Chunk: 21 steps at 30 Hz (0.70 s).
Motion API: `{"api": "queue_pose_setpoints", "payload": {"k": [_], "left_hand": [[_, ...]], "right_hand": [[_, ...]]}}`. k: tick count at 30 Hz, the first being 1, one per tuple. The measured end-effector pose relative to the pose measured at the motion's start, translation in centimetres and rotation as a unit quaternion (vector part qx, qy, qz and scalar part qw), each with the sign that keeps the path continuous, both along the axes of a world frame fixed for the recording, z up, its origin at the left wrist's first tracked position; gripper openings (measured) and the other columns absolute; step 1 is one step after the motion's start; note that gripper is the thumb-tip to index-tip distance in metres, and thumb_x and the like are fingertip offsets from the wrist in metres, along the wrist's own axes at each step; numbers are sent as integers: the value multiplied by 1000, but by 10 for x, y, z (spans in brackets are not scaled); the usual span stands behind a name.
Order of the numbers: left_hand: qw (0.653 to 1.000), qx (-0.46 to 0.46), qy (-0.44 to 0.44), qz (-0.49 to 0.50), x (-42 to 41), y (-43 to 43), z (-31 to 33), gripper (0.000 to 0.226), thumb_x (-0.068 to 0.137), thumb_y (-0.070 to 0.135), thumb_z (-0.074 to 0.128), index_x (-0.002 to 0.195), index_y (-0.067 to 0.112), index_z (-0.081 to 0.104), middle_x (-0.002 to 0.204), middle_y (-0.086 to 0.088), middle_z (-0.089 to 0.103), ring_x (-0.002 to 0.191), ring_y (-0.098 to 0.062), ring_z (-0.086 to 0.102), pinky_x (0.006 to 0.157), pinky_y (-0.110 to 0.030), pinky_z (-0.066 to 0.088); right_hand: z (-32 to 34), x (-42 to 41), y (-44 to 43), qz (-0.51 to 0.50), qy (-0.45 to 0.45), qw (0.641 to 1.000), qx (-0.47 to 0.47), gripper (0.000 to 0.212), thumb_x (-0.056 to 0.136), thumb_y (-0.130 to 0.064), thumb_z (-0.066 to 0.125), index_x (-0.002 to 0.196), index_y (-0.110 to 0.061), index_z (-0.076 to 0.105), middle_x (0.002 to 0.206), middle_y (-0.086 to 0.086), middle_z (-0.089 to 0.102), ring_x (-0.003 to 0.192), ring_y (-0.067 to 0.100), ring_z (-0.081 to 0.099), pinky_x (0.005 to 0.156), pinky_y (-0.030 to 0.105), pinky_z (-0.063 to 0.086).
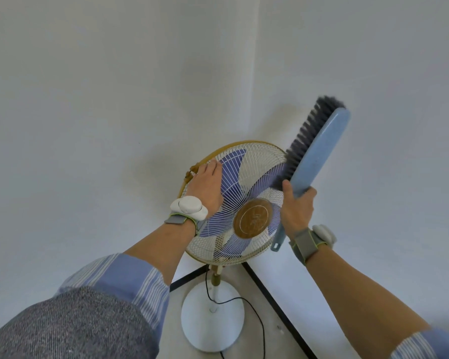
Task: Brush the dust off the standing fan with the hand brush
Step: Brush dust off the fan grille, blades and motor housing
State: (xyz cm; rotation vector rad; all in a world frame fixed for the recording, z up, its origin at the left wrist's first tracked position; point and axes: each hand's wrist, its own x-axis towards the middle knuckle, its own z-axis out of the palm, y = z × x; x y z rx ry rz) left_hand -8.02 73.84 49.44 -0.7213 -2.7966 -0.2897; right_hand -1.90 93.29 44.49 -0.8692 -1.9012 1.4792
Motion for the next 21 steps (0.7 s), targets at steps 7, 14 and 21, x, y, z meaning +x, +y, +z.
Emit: {"api": "queue_pose_setpoints", "payload": {"k": [7,14,21], "left_hand": [[999,15,9,-35,8,15,4,74,90,7,55,154,7,18,161,-6,19,146,-25,16,118,-31,16],[998,32,14,-53,15,20,3,74,90,7,56,153,7,19,161,-5,21,147,-23,15,119,-28,12],[997,50,8,-64,17,31,1,71,88,3,54,152,5,23,159,-7,24,146,-23,18,117,-28,18]], "right_hand": [[23,2,-37,209,121,932,-270,29,97,-40,57,87,-16,43,59,-2,42,48,10,40,48,26,40],[-17,11,-19,157,-20,985,-64,59,89,-48,65,125,-8,44,89,8,56,67,21,57,61,36,49],[-16,20,-9,-8,-89,991,96,57,91,-48,61,129,-12,37,111,17,64,96,40,61,78,41,44]]}}
